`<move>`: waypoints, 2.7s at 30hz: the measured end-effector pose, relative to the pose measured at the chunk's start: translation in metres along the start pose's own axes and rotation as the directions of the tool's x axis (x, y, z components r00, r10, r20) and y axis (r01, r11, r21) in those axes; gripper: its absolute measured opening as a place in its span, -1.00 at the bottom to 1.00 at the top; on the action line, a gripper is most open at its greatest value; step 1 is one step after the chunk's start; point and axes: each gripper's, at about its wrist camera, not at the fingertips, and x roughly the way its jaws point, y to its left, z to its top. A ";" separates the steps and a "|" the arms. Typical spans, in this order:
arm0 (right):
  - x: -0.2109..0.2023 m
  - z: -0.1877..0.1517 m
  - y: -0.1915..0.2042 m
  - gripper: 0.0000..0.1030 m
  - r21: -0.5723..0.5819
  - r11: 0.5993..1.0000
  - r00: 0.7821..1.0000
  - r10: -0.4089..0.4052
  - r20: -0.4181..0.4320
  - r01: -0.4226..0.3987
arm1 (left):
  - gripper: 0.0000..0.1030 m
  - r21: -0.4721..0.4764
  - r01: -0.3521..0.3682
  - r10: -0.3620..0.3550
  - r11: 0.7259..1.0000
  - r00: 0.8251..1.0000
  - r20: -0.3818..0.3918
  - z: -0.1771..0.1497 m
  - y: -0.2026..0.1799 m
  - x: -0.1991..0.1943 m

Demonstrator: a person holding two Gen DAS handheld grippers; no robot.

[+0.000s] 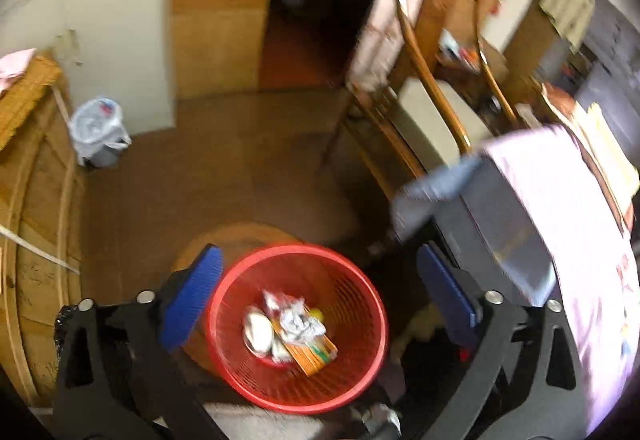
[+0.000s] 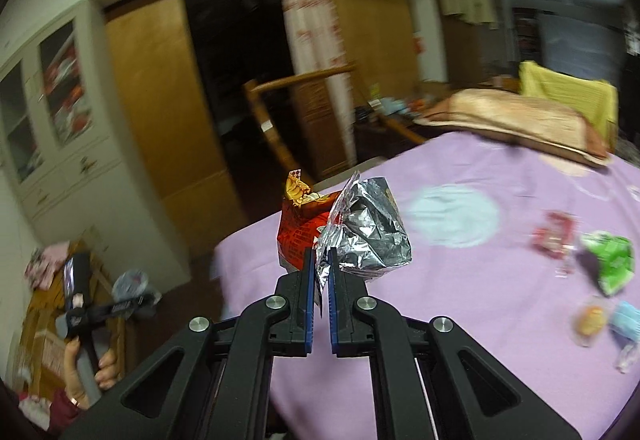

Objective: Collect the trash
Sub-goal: 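Carry the tissue and chip bag to the red wastebasket and release both, then move both tools back over the table toward the green packet and mask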

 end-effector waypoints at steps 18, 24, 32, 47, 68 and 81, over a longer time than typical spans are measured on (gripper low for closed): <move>0.131 -0.053 0.185 -0.51 -0.196 0.936 0.891 0.191 -0.413 -0.291 | 0.87 -0.172 -0.039 0.054 0.984 0.995 0.084 0.026 0.084 0.006; 0.120 -0.045 0.165 -0.51 -0.175 0.950 0.908 0.177 -0.381 -0.259 | 0.87 -0.141 -0.034 0.046 0.989 0.996 0.079 0.025 0.075 0.006; 0.083 -0.033 0.113 -0.36 -0.114 0.979 0.954 0.131 -0.269 -0.167 | 0.87 -0.075 0.005 0.001 0.997 0.997 0.079 0.020 0.046 -0.004; -0.070 -0.025 0.001 0.89 -0.079 0.976 0.965 -0.188 0.184 0.205 | 0.87 0.275 0.117 -0.139 0.954 0.988 0.060 -0.021 -0.095 -0.049; -0.111 -0.084 -0.253 0.90 0.216 0.785 0.811 -0.583 -0.061 0.581 | 0.87 0.720 0.408 -0.317 0.561 0.910 -0.268 -0.109 -0.417 -0.012; -0.108 -0.103 -0.294 0.90 0.369 0.761 0.840 -0.528 -0.125 0.534 | 0.87 0.695 0.530 -0.387 0.486 0.843 -0.372 -0.120 -0.566 0.019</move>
